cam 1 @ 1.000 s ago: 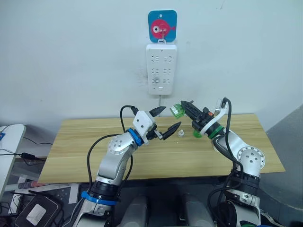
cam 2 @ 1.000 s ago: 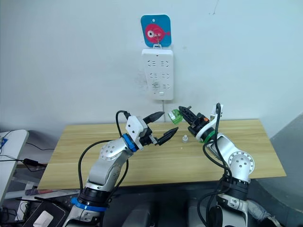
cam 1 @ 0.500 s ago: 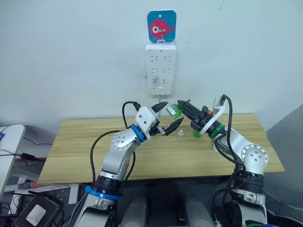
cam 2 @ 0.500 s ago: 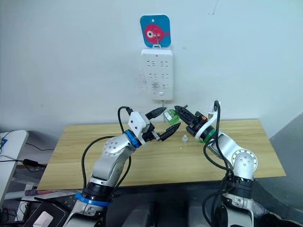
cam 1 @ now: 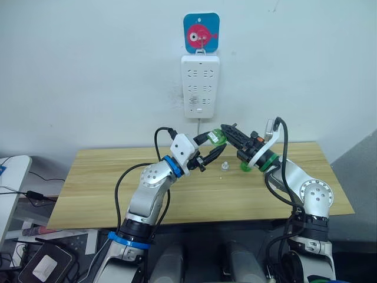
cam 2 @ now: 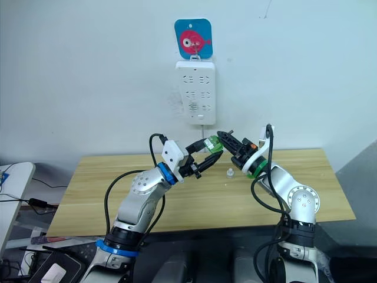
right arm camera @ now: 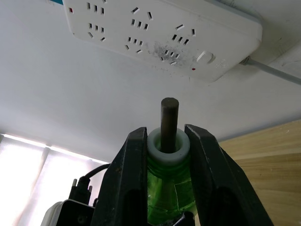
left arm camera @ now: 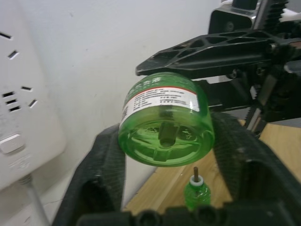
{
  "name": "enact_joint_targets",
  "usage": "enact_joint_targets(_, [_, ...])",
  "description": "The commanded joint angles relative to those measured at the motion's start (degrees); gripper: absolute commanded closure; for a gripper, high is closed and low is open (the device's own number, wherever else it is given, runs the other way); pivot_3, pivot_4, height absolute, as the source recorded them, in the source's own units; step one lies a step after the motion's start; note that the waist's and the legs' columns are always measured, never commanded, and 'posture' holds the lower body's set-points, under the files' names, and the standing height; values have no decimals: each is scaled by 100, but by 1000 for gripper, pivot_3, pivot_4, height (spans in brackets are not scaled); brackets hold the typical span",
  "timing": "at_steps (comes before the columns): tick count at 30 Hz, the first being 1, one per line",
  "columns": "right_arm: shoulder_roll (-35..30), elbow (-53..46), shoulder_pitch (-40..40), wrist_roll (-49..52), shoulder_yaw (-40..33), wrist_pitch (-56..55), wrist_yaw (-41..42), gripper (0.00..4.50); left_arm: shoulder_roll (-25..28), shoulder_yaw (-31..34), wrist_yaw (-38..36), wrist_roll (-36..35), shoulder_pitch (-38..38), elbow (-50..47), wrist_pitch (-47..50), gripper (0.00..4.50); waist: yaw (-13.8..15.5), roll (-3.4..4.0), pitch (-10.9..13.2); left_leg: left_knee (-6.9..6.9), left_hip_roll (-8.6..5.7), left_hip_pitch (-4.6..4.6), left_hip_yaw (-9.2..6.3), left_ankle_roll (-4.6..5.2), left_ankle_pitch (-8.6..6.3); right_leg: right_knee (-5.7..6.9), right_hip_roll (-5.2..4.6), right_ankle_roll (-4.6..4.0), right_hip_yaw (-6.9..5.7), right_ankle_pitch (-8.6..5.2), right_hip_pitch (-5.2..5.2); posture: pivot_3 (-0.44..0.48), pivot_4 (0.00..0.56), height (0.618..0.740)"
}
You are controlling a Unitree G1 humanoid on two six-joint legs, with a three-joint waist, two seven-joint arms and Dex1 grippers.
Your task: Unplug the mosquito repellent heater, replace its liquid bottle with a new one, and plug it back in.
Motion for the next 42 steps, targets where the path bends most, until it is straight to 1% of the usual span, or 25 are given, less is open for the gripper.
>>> enact_joint_targets(1, [-38,-261,4,163,92,-97,47,3682,-21,28,34,-32,-48,-152,-112,2257,0,0,0,0,1,0,0,0,0,0,0,0,0,0,0,4,149,740])
enact_joint_targets(7, [-164,-287,40,86,262,-94,86,3682,-8,9,3,-36,-39,-162,-48,2257,1,0,0,0,0,0,0,0,0,0,1,0,0,0,0,1,153,740])
enact_joint_targets(9, [-229,-281,12,29,314,-87,129,2914,29,-19,-61,-42,-13,-163,-5,2257,0,0,0,0,1,0,0,0,0,0,1,0,0,0,0,1,153,740])
enact_joint_targets(10, [-271,-286,0,32,340,-71,165,2653,47,-21,-88,-52,-3,-160,8,2257,-2,0,0,0,1,0,0,0,0,0,1,0,0,0,0,1,153,740])
enact_joint_targets(11, [-335,-310,-8,32,378,-34,225,2286,65,-11,-115,-71,1,-155,17,2257,-3,0,0,0,1,0,0,0,0,0,1,0,0,0,0,1,153,740])
enact_joint_targets(13, [-550,-395,15,-121,476,8,321,1558,80,22,-105,-65,-22,-124,4,2257,-3,0,0,0,1,0,-1,0,0,0,2,0,-1,0,0,-1,154,740])
enact_joint_targets(16, [-1101,-691,191,-344,635,193,723,486,100,66,-46,-15,-82,-76,-49,2257,2,-1,0,2,0,-1,0,1,-1,-2,1,0,0,0,0,3,154,740])
enact_joint_targets(17, [-1426,-830,311,-452,659,285,963,88,103,102,-20,-28,-103,-70,-34,2257,17,-1,0,2,0,-1,-1,3,-2,-4,1,1,-1,0,3,6,156,740])
enact_joint_targets(18, [-1680,-922,409,-548,669,335,1143,35,108,133,7,-37,-115,-65,-29,2257,23,-1,0,5,0,-2,-3,5,-3,-6,1,5,-3,-2,5,6,156,740])
enact_joint_targets(19, [-1978,-1016,520,-780,712,317,1366,35,117,167,21,-58,-118,-60,-13,2257,27,-1,0,7,-2,-2,-3,7,-4,-7,0,25,-3,-15,6,6,156,740])
enact_joint_targets(20, [-2260,-1099,652,-1093,789,242,1589,35,132,198,29,-69,-112,-51,-8,2257,30,-1,0,12,-2,-3,-4,8,-5,-8,0,27,-3,-15,9,6,156,740])
enact_joint_targets(22, [-2564,-1111,874,-1724,904,-59,1754,35,160,231,35,-63,-84,-38,-12,2257,29,-3,-2,16,-3,-3,-2,10,-6,-14,0,35,-2,-19,13,-3,157,740])
enact_joint_targets(24, [-2663,-828,1028,-2843,1138,-646,1421,35,180,244,32,-48,-50,-33,-31,2257,12,-4,-4,15,1,0,0,10,-6,-16,0,36,-2,-19,15,-3,157,740])
enact_joint_targets(25, [-2764,-621,1118,-3650,1393,-1088,1231,35,186,247,33,-49,-37,-35,-33,2257,10,-5,-8,14,5,2,7,10,-6,-16,0,37,-1,-20,15,-3,157,740])
enact_joint_targets(26, [-2928,-428,1205,-4480,1739,-1578,1152,35,185,247,39,-49,-41,-28,-32,2257,14,-6,-9,13,7,4,8,10,-6,-15,0,38,-2,-20,15,-13,157,740])
enact_joint_targets(28, [-3056,-166,1297,-5424,2118,-2200,1189,35,180,241,46,-46,-55,-13,-28,2257,19,-6,-9,13,3,3,11,9,-6,-15,0,38,1,-20,13,-14,158,740])
enact_joint_targets(32, [-2500,706,1229,-6060,1923,-2714,753,35,182,232,27,-40,-94,30,-26,2257,6,-7,-10,13,5,4,23,9,-6,-16,0,40,11,-19,11,-17,157,740])
enact_joint_targets(35, [-2218,1239,1070,-6431,1850,-2977,647,35,198,234,13,-29,-125,59,-26,2257,11,-6,-11,14,5,6,21,9,-6,-10,0,35,11,-17,11,-12,156,740])
enact_joint_targets(39, [-1843,1619,943,-6537,1548,-3007,554,35,234,242,2,-37,-131,56,-20,2257,15,-6,-11,14,3,6,21,9,-6,-9,0,24,12,-10,11,-8,156,740])
enact_joint_targets(42, [-1700,1821,907,-6613,1328,-2963,498,35,277,256,-5,-39,-82,16,-1,2257,16,-6,-11,14,2,6,19,9,-6,-9,0,15,12,-5,12,-3,156,740])
